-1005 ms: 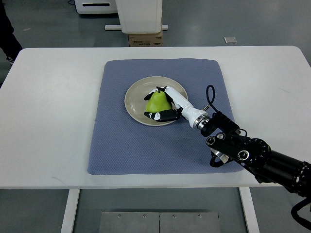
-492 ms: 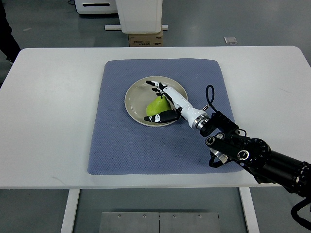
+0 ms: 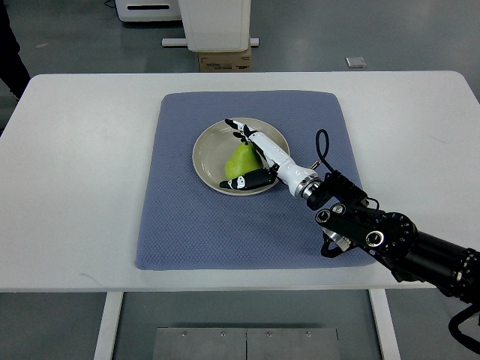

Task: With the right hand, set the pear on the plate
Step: 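Open the right hand's fingers to release the pear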

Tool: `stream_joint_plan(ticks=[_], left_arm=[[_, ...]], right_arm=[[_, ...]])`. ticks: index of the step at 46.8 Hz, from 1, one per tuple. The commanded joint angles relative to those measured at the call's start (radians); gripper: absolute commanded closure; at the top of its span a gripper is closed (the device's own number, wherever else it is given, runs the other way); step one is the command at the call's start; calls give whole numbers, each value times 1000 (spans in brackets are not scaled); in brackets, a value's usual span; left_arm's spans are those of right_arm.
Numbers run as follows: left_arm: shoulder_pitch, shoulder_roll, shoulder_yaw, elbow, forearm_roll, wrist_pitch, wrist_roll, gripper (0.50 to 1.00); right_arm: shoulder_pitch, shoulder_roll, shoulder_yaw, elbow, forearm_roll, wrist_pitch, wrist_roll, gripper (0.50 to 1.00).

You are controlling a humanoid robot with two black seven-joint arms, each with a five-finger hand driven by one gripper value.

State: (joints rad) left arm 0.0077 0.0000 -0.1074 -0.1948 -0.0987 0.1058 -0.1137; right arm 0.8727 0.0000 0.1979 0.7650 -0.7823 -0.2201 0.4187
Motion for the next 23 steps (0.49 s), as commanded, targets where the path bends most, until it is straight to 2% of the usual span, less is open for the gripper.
stream_joint_plan(ticks=[1,23], left_arm=[[0,0,0,0,-1,0,-1,500],[0,0,0,0,-1,0,0,500]], right_arm=[[5,0,2,-1,0,1,-1,502],[20,0,5,-4,0,2,2,502]])
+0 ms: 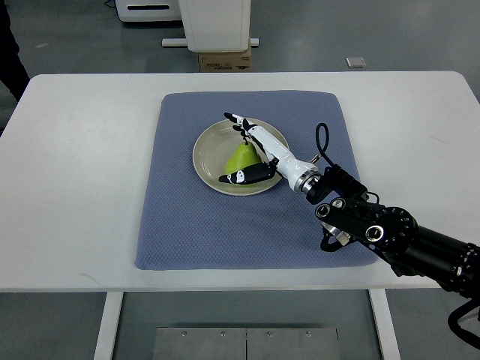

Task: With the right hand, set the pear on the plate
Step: 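Open the right hand's fingers to release the pear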

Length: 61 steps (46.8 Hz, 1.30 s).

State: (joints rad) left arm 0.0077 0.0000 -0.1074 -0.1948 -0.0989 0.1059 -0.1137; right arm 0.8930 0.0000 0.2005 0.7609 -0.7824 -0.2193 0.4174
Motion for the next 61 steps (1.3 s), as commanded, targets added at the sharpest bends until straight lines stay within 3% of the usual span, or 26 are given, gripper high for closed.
stream_joint_plan(ticks=[1,29,61], left_arm=[[0,0,0,0,-1,0,0,500],[0,0,0,0,-1,0,0,500],[0,0,0,0,-1,0,0,500]], right_arm=[[0,0,2,0,0,3,3,502],[-16,-2,100,1,2,54,9,502],[-69,-156,204,3,101,123,24,502]])
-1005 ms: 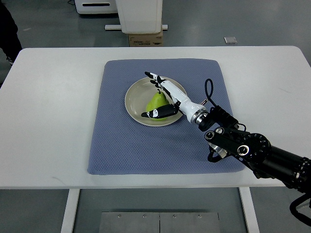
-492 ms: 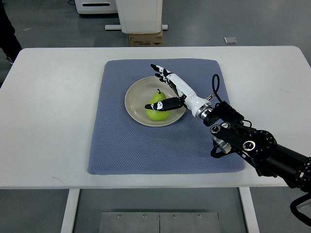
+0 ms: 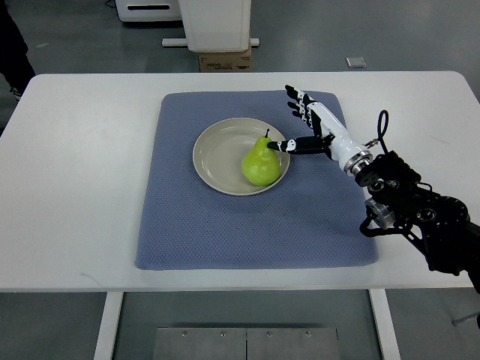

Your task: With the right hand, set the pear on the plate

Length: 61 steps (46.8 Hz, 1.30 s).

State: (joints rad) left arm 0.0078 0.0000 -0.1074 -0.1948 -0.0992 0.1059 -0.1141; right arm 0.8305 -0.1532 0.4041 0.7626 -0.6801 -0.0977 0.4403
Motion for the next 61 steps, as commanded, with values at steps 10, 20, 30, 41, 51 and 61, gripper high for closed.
stream_joint_plan(ticks=[10,20,30,41,51,61], left_arm=[[0,0,0,0,0,0,1,500],[0,0,0,0,0,0,-1,500],[0,0,0,0,0,0,-1,500],[0,0,0,0,0,0,1,500],[0,0,0,0,1,0,-1,500],[0,0,0,0,1,0,1,500]], right_arm=[[-19,-8,1,1,-1,1,8,502],[-22,-12,22,-3,2,3,8,505],[-47,-12,82,-11,51,3,0,502],[-93,-9,166,-17,139,3,-17,502],[-146,-2,301,-23,160,3,-45,502],[-197,24,455,-26,160,1,-66,502]])
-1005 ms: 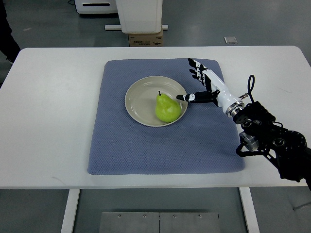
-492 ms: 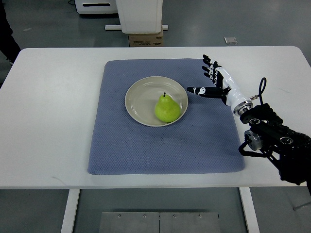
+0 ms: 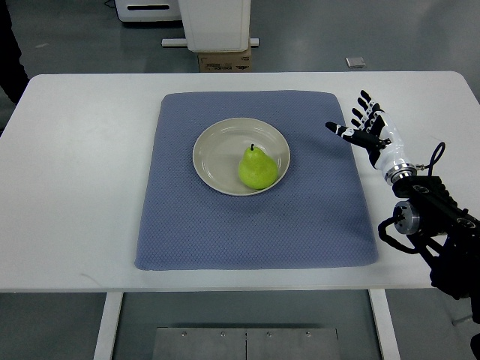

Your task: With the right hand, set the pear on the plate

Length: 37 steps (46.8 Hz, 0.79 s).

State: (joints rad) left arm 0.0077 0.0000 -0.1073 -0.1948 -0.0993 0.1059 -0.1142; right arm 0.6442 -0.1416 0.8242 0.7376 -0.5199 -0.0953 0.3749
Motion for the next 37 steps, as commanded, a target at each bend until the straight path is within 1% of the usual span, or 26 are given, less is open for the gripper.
stream_joint_plan(ticks=[1,13,25,37], left_arm=[[0,0,0,0,0,0,1,500],[0,0,0,0,0,0,1,500],[0,0,0,0,0,0,1,500],[0,0,0,0,1,0,1,500]], right_arm=[[-15,17,48,-1,0,-1,-1,502],[-72,73,199,0,-2,-3,7,500],[-104,97,234,2,0,-14,36,500],[-109,99,250,2,0,-14,39,500]])
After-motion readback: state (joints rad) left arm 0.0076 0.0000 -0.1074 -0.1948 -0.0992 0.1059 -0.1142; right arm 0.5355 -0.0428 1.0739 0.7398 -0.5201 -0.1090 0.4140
